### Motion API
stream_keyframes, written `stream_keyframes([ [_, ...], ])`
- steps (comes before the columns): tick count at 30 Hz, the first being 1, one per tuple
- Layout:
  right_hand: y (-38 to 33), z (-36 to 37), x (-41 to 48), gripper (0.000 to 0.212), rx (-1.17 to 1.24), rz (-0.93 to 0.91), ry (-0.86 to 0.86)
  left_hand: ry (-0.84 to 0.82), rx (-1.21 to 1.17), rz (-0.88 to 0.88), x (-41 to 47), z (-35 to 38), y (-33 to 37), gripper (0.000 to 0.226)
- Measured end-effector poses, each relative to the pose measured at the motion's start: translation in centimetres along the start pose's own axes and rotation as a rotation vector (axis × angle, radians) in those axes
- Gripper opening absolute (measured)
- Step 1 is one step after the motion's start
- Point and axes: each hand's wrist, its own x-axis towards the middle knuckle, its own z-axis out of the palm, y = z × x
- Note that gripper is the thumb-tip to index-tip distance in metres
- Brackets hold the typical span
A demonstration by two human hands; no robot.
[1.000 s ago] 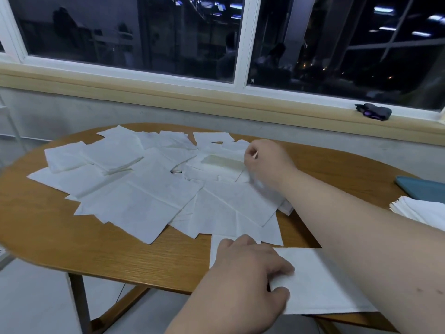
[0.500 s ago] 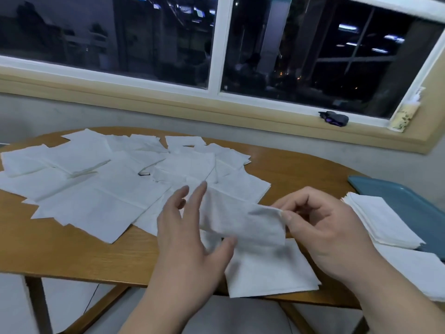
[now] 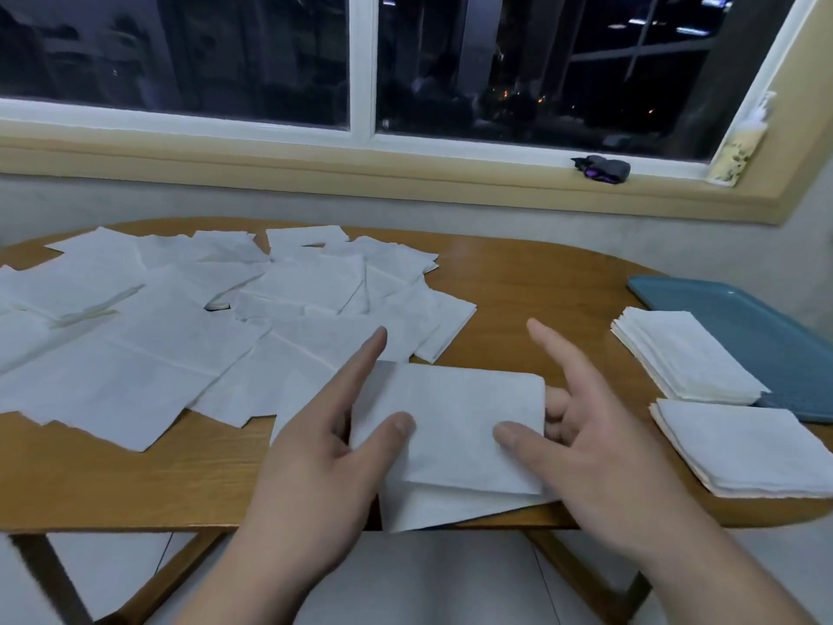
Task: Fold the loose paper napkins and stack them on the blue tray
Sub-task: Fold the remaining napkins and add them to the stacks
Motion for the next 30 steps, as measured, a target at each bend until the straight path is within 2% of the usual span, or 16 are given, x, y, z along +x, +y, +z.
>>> stream_keyframes([
  [2,0.7,0.0,0.2,0.072,-0.013,-0.037,0.014,-0.018,0.036,-0.012,0.0,0.3,0.1,0.051],
  [6,1.3,-0.3,0.3,0.035,-0.094,-0.109,0.146,-0.041,0.127,0.005,0.1,0.6,-0.1,0.026],
  [10,1.8,-0.6,0.4,0.022,-0.212,-0.084,0.171,-0.104,0.251,-0.004,0.1,0.7,-0.6,0.019],
  [16,2.9,-1.2,0.3,0.018,-0.323,-0.055,0.143,-0.169,0.379,0.058,-0.1,0.2,-0.9,0.022],
  [19,3.6,-1.1,0.4,0.018,-0.4,-0.066,0.138,-0.192,0.463,0.085,0.0,0.1,-1.3,0.013],
  [25,4.4,-1.1,0.5,0.02,-0.569,-0.112,0.115,-0.213,0.59,0.115,0.0,0.1,-1.7,0.029],
  [28,4.8,-1.0,0.7,0.023,-0.65,-0.112,0.097,-0.19,0.609,0.112,0.1,0.2,-2.2,0.024],
  [30,5.0,-0.9,0.7,0.025,-0.701,-0.103,0.079,-0.165,0.633,0.126,0.2,0.3,-2.7,0.031],
])
